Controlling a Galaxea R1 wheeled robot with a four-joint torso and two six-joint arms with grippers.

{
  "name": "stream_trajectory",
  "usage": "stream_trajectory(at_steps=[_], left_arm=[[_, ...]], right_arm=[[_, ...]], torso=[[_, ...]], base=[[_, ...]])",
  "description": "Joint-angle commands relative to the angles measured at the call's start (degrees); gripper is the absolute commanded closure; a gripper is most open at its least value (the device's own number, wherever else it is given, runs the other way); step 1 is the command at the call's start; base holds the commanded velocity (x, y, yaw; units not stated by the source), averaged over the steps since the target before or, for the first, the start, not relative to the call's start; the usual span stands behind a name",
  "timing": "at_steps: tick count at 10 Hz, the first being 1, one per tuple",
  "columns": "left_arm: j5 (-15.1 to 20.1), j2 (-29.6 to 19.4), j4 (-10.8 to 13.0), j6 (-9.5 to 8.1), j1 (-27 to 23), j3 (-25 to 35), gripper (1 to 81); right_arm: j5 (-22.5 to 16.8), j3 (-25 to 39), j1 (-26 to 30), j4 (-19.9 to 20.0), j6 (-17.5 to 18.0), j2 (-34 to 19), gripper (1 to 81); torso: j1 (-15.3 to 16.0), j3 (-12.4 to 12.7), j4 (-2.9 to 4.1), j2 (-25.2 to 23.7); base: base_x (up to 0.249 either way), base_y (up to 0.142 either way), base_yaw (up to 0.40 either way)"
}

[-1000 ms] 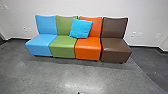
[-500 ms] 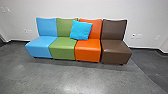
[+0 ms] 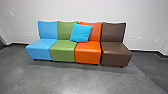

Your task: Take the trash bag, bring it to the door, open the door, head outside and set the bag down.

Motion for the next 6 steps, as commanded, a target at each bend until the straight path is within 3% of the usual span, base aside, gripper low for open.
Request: stream_trajectory(at_steps=[1, 3, 4, 6], left_arm=[[4.2, -0.3, -0.6, 0.21, -8.8, -2.6, 1.0], [3.9, 0.9, -0.7, 0.30, -9.3, -4.8, 1.0], [3.6, 1.2, -0.7, 0.21, -10.1, -4.8, 1.0], [3.6, 2.0, -1.0, -0.23, -12.3, -4.8, 1.0]], right_arm=[[-10.7, 3.6, 12.0, 1.5, 2.6, -5.0, 1.0], [-18.6, 6.8, 21.4, 1.4, 5.9, -7.6, 1.0], [-21.5, 8.4, 25.9, 1.2, 7.3, -9.2, 1.0], [-26.2, 10.7, 32.1, 1.3, 9.4, -11.5, 1.0]], torso=[[3.5, -5.1, 0.00, -5.4], [5.6, -6.2, 0.00, -8.8], [6.8, -3.7, 0.00, -10.7], [9.1, -4.6, 0.00, -14.4]], base=[[0.000, 0.000, 0.000], [0.000, 0.000, 0.000], [0.000, 0.000, 0.000], [0.000, 0.000, 0.000]])
